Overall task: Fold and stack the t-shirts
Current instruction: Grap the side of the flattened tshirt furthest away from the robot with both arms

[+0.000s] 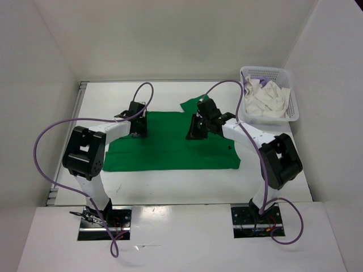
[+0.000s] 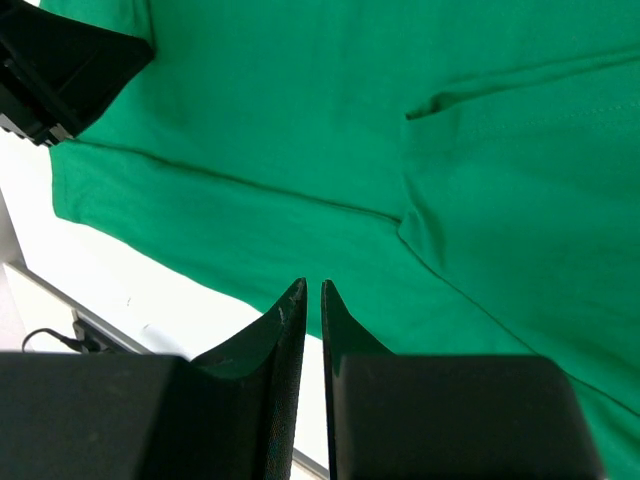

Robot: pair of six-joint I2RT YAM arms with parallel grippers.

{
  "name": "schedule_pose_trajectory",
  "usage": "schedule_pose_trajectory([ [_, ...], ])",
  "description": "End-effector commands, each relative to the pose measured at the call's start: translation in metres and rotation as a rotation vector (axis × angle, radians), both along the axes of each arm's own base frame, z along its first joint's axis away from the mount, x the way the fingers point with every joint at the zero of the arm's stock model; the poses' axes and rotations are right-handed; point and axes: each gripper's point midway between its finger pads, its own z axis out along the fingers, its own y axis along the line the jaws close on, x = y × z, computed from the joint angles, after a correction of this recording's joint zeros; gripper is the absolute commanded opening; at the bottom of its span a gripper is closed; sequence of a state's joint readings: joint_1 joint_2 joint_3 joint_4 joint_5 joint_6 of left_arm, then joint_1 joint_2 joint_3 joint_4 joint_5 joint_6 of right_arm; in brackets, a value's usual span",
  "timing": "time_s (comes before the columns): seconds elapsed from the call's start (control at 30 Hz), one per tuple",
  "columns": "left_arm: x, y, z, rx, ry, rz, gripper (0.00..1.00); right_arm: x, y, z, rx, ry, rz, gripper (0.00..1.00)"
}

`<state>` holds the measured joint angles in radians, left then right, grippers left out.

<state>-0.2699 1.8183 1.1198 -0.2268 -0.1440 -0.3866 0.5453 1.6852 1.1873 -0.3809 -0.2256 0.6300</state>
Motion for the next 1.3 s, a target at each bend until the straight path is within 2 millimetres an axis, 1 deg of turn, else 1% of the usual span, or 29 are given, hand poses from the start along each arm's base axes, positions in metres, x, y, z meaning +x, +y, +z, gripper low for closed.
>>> schedule_pose_trajectory([
  [0.0, 0.011, -0.001, 0.009, 0.012, -0.030, -0.026, 0.38, 0.006, -0.002, 0.020, 0.032, -0.069, 0.002, 0.16],
  [0.1, 0.010, -0.003, 0.010, 0.001, -0.036, -0.032, 0.37, 0.007, -0.001, 0.022, 0.036, -0.077, 0.002, 0.16],
  [0.13, 0.009, -0.002, 0.006, 0.003, -0.026, -0.032, 0.37, 0.007, -0.001, 0.022, 0.036, -0.077, 0.002, 0.16],
  [0.17, 0.012, -0.003, 0.009, 0.001, -0.035, -0.032, 0.37, 0.007, -0.001, 0.022, 0.036, -0.077, 0.002, 0.16],
  [0.23, 0.012, -0.003, 0.005, -0.002, -0.026, -0.025, 0.37, 0.007, -0.001, 0.022, 0.036, -0.077, 0.002, 0.16],
  [0.3, 0.012, -0.003, 0.005, -0.002, -0.026, -0.025, 0.32, 0.007, -0.001, 0.022, 0.036, -0.077, 0.002, 0.16],
  [0.37, 0.016, -0.001, 0.012, 0.009, -0.047, -0.013, 0.26, 0.007, -0.001, 0.022, 0.036, -0.077, 0.002, 0.16],
  [0.5, 0.020, 0.000, 0.023, 0.008, -0.081, -0.008, 0.20, 0.007, -0.001, 0.018, 0.032, -0.069, 0.002, 0.16],
  [0.53, 0.020, 0.000, 0.023, 0.008, -0.081, -0.008, 0.18, 0.010, 0.000, 0.022, 0.037, -0.078, 0.002, 0.16],
  [0.57, 0.020, 0.000, 0.023, 0.008, -0.081, -0.008, 0.16, 0.012, -0.003, 0.018, 0.032, -0.071, -0.007, 0.16],
  [0.6, 0.023, 0.000, 0.026, 0.013, -0.091, -0.002, 0.15, 0.017, 0.000, 0.027, 0.043, -0.089, -0.007, 0.16],
  [0.67, 0.024, -0.001, 0.028, 0.006, -0.089, -0.007, 0.12, 0.025, -0.003, 0.026, 0.030, -0.093, -0.005, 0.16],
  [0.7, 0.027, -0.003, 0.037, 0.000, -0.111, -0.007, 0.12, 0.036, -0.004, 0.035, 0.041, -0.116, -0.019, 0.16],
  [0.77, 0.029, -0.003, 0.050, -0.005, -0.129, -0.007, 0.11, 0.051, -0.010, 0.033, 0.019, -0.127, -0.032, 0.21],
  [0.8, 0.034, -0.004, 0.057, -0.010, -0.147, -0.007, 0.11, 0.070, -0.018, 0.044, 0.023, -0.159, -0.070, 0.22],
  [0.83, 0.035, -0.005, 0.066, -0.014, -0.162, -0.006, 0.11, 0.080, -0.022, 0.045, 0.012, -0.172, -0.081, 0.22],
  [0.87, 0.037, -0.003, 0.073, -0.010, -0.174, -0.001, 0.11, 0.096, -0.027, 0.046, -0.008, -0.186, -0.115, 0.23],
  [0.9, 0.040, -0.004, 0.077, -0.007, -0.186, -0.007, 0.09, 0.111, -0.038, 0.045, -0.028, -0.202, -0.141, 0.25],
  [0.93, 0.044, -0.005, 0.085, -0.011, -0.200, -0.007, 0.09, 0.119, -0.044, 0.043, -0.051, -0.209, -0.150, 0.28],
  [0.97, 0.048, 0.000, 0.089, -0.012, -0.209, 0.007, 0.09, 0.136, -0.050, 0.039, -0.082, -0.226, -0.180, 0.30],
  [1.0, 0.050, 0.000, 0.093, -0.014, -0.219, 0.007, 0.09, 0.146, -0.056, 0.037, -0.103, -0.239, -0.191, 0.32],
  [1.03, 0.053, 0.006, 0.086, -0.008, -0.200, 0.022, 0.09, 0.158, -0.067, 0.034, -0.123, -0.246, -0.217, 0.33],
  [1.07, 0.059, 0.009, 0.094, -0.012, -0.219, 0.031, 0.09, 0.173, -0.071, 0.044, -0.125, -0.273, -0.243, 0.34],
  [1.1, 0.060, 0.016, 0.089, -0.007, -0.207, 0.045, 0.09, 0.184, -0.079, 0.024, -0.167, -0.250, -0.262, 0.34],
  [1.13, 0.062, 0.020, 0.085, -0.004, -0.196, 0.054, 0.09, 0.195, -0.087, 0.023, -0.173, -0.256, -0.275, 0.34],
  [1.17, 0.064, 0.028, 0.085, -0.002, -0.196, 0.072, 0.09, 0.207, -0.086, 0.032, -0.172, -0.280, -0.287, 0.36],
  [1.2, 0.068, 0.032, 0.084, 0.000, -0.194, 0.081, 0.09, 0.216, -0.094, 0.014, -0.211, -0.260, -0.300, 0.38],
  [1.23, 0.072, 0.036, 0.083, 0.000, -0.194, 0.091, 0.09, 0.227, -0.095, 0.022, -0.229, -0.288, -0.300, 0.38],
  [1.27, 0.072, 0.036, 0.083, 0.000, -0.194, 0.091, 0.09, 0.233, -0.097, 0.019, -0.245, -0.288, -0.311, 0.39],
])
